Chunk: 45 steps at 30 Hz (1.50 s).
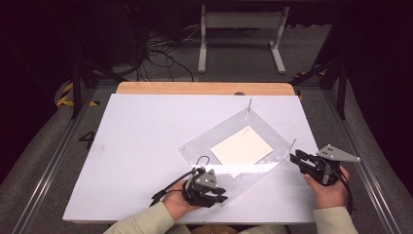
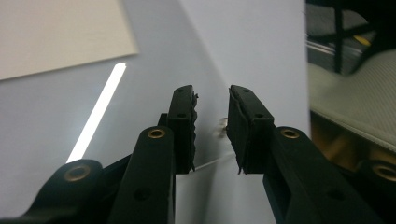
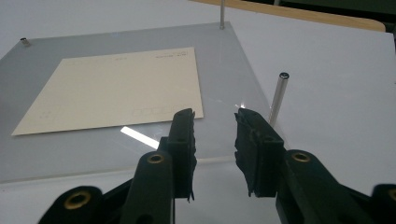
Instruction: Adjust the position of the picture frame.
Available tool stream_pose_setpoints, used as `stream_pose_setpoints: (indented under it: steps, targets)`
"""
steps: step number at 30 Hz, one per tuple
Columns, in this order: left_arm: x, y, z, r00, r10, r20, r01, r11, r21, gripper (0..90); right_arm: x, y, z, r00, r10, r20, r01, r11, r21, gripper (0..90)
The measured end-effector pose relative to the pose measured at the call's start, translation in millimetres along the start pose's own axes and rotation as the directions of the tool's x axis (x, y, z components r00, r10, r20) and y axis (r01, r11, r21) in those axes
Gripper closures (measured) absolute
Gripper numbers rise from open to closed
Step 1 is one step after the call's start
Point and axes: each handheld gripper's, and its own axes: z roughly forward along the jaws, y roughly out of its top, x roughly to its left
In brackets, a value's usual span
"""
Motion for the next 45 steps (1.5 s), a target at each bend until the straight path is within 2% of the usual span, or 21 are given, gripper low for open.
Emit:
stream_pose_setpoints:
  steps: [2,3,5,6,11,14,15,18,19,21,24,26,28,29,30,31,33,38,39,40,45]
  targets:
    - [13.7,-1.4,-16.2,0.9955,-0.07,-0.064,0.067,0.9964,-0.052,70.4,-0.1,-0.1,-0.3,1.0,0.0,-0.001,0.0,1.0,-0.002,66.5]
    - [22.6,-2.9,-25.4,0.9886,-0.11,-0.103,0.102,0.9915,-0.08,69.5,-0.1,-0.2,-0.8,1.0,0.002,0.0,-0.002,1.0,-0.002,66.4]
    - [45.0,-10.1,-49.1,0.9566,-0.247,-0.155,0.221,0.9614,-0.164,64.2,-0.3,-1.0,-1.3,1.0,0.002,-0.001,-0.002,1.0,-0.001,66.2]
    - [52.3,-12.5,-57.0,0.9462,-0.269,-0.179,0.236,0.9538,-0.185,63.8,0.0,-1.6,-1.4,1.0,0.004,-0.001,-0.004,1.0,0.0,66.2]
    - [84.0,-20.4,-78.0,0.8816,-0.323,-0.345,0.27,0.9434,-0.193,56.2,2.4,-4.4,-2.2,1.0,0.004,0.003,-0.004,1.0,0.01,65.8]
    - [101.2,-28.8,-76.3,0.8517,-0.372,-0.369,0.319,0.927,-0.197,49.0,3.4,-6.3,-3.1,1.0,0.002,0.006,-0.003,1.0,0.013,65.7]
    - [106.3,-31.3,-73.7,0.8517,-0.352,-0.388,0.305,0.9352,-0.181,48.8,3.6,-7.6,-4.2,1.0,-0.002,0.009,0.002,1.0,0.016,65.7]
    - [110.7,-34.2,-66.0,0.8484,-0.342,-0.404,0.309,0.9398,-0.145,50.6,2.6,-10.5,-7.8,0.9999,0.006,0.016,-0.006,1.0,0.015,65.6]
    - [114.2,-35.4,-59.2,0.846,-0.321,-0.426,0.301,0.9466,-0.117,51.0,2.0,-11.4,-9.2,0.9998,0.009,0.018,-0.009,1.0,0.013,65.5]
    - [114.7,-35.8,-55.8,0.8456,-0.323,-0.425,0.307,0.9457,-0.107,51.3,0.5,-13.4,-12.4,0.9996,0.014,0.024,-0.014,1.0,0.009,65.5]
    - [115.5,-36.3,-50.6,0.8525,-0.287,-0.437,0.278,0.9568,-0.085,53.9,-0.4,-14.8,-14.7,0.9994,0.021,0.028,-0.021,1.0,0.008,65.4]
    - [115.6,-36.4,-49.6,0.8504,-0.271,-0.451,0.261,0.9615,-0.086,58.7,-1.6,-16.0,-15.9,0.9992,0.029,0.028,-0.029,1.0,0.005,65.1]
    - [115.3,-36.2,-48.9,0.8462,-0.272,-0.458,0.259,0.9614,-0.092,70.6,-2.2,-18.2,-13.9,0.9987,0.048,0.018,-0.048,0.999,0.006,65.0]
    - [114.6,-35.5,-47.8,0.8457,-0.248,-0.473,0.237,0.9679,-0.083,74.5,-1.7,-19.0,-11.5,0.9987,0.05,0.012,-0.05,0.999,0.011,65.0]
    - [112.9,-35.0,-46.8,0.8304,-0.242,-0.502,0.235,0.9689,-0.079,78.2,-1.1,-19.3,-9.5,0.9986,0.051,0.008,-0.051,0.999,0.016,65.0]
    - [113.2,-35.1,-47.1,0.8333,-0.228,-0.504,0.223,0.9723,-0.071,82.6,-0.2,-19.2,-6.9,0.9988,0.048,0.004,-0.048,0.999,0.023,65.0]
    - [113.1,-36.0,-48.1,0.832,-0.252,-0.495,0.244,0.9664,-0.081,83.1,2.9,-17.4,-2.5,0.9991,0.042,-0.002,-0.042,0.999,0.027,65.0]
    - [109.3,-35.2,-49.9,0.8421,-0.254,-0.476,0.255,0.9648,-0.063,83.3,5.2,-15.0,0.2,0.9996,0.028,-0.006,-0.028,0.999,0.023,64.9]
    - [106.5,-35.5,-51.4,0.8559,-0.234,-0.461,0.242,0.9693,-0.043,83.2,3.8,-14.9,0.0,0.9994,0.034,-0.005,-0.034,0.999,0.024,64.8]
    - [104.7,-35.6,-52.4,0.8632,-0.231,-0.449,0.242,0.9697,-0.033,83.2,2.6,-14.9,0.0,0.9993,0.037,-0.006,-0.037,0.999,0.02,64.8]
    - [94.4,-34.2,-52.6,0.8782,-0.179,-0.444,0.207,0.9781,0.017,83.2,-2.5,-11.3,1.5,0.9987,0.052,0.001,-0.052,0.999,0.012,64.4]
